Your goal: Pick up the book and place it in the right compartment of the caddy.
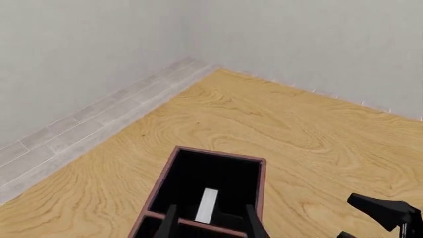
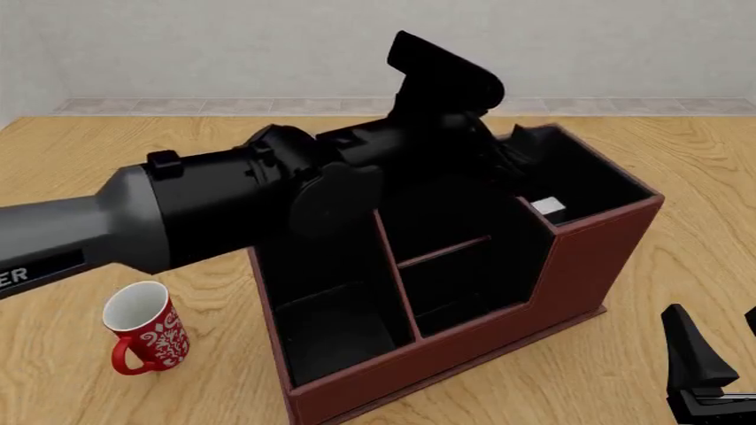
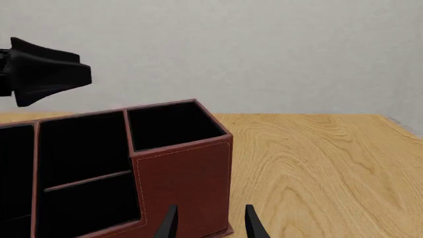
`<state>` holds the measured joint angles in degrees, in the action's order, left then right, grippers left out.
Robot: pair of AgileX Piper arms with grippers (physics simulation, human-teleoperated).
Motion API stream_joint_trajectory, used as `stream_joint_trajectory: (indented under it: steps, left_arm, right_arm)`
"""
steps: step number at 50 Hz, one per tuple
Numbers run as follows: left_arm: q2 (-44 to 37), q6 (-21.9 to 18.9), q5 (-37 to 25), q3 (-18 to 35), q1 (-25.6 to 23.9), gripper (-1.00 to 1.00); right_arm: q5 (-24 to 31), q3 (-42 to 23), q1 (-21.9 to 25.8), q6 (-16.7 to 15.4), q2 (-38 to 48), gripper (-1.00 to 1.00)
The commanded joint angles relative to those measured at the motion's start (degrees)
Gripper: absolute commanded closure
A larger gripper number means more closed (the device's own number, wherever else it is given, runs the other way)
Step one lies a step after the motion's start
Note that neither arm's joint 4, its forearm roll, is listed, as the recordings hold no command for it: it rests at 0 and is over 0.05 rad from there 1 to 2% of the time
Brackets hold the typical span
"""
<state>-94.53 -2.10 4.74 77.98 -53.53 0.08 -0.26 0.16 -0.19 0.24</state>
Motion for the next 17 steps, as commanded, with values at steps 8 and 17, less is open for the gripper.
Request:
stream_joint_trajectory:
  steps: [8,17]
  left_arm:
    - [6.6,-0.6,2.4,-6.7,0.1,-1.00]
    - [9.6,-0.9,3.3,-9.5,0.1,-1.00]
  right_arm:
    - [0.0,0.0,0.0,0.0,0.0,-1.00]
    - [0.0,0.0,0.0,0.0,0.0,-1.00]
